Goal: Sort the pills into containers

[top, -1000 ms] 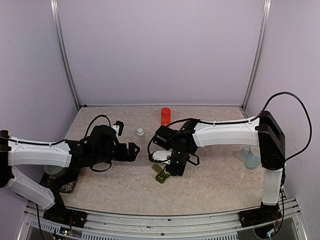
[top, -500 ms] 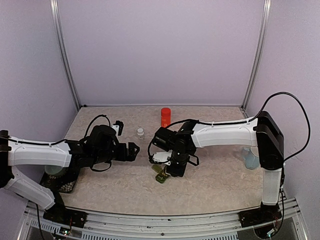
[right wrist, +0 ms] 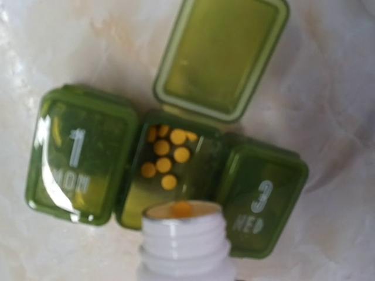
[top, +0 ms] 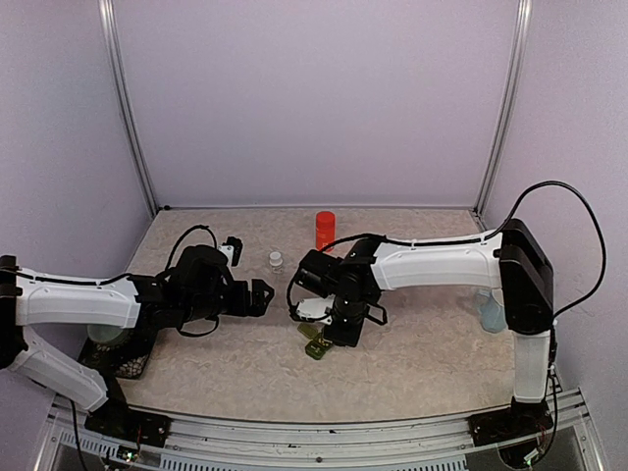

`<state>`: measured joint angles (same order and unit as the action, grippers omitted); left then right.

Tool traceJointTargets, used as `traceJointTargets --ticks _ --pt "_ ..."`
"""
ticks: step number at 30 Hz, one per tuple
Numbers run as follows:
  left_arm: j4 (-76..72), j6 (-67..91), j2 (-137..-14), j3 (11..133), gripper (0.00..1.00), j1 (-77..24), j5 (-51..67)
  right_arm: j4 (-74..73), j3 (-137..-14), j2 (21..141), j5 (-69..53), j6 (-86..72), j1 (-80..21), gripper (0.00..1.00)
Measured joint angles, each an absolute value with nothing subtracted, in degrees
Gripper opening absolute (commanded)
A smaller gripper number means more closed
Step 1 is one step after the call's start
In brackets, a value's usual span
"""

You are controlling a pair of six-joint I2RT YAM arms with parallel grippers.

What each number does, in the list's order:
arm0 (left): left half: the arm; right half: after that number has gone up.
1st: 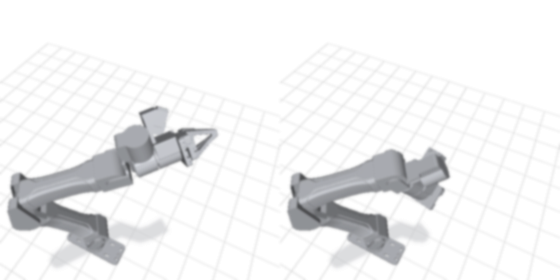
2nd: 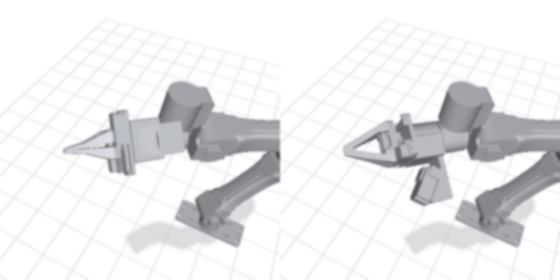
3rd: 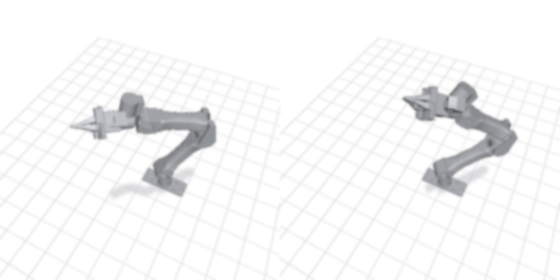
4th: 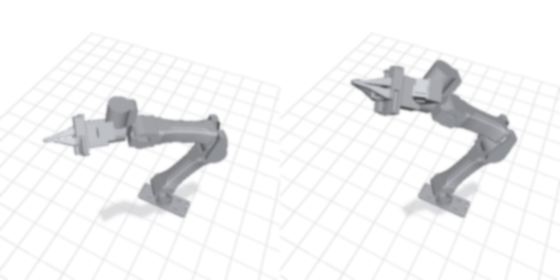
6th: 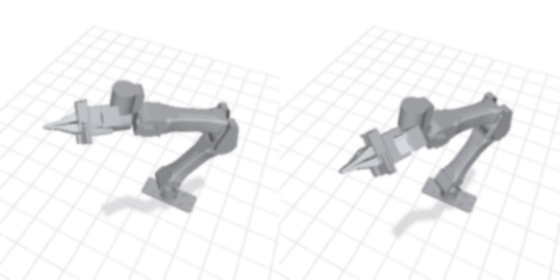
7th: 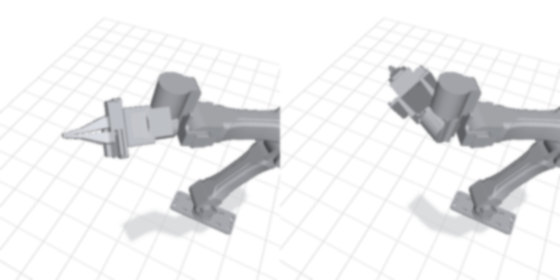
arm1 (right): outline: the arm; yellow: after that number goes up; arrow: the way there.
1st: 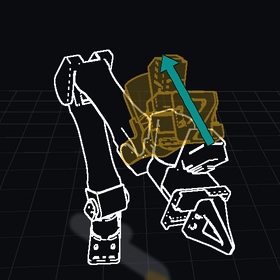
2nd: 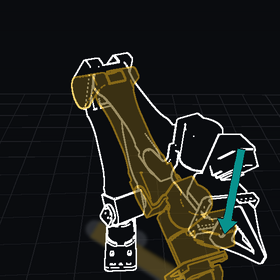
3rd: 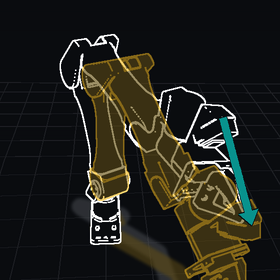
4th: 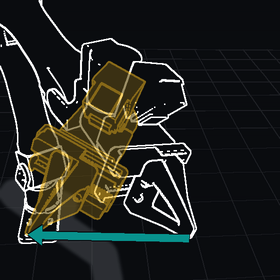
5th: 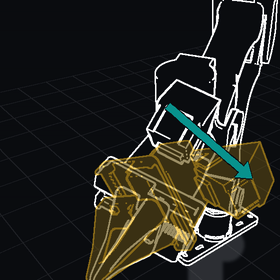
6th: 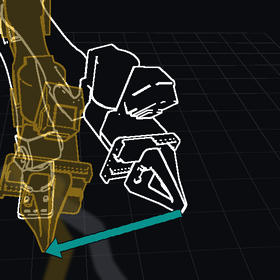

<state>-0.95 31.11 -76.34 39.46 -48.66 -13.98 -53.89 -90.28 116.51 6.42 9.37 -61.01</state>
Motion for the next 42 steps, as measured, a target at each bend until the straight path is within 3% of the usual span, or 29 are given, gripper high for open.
traceJointTargets --ticks 42 --pt "-2.59 32.60 -75.26 37.43 0.99 -48.56 -14.02 -57.93 -93.27 119.37 14.39 9.26 -63.75 0.20"
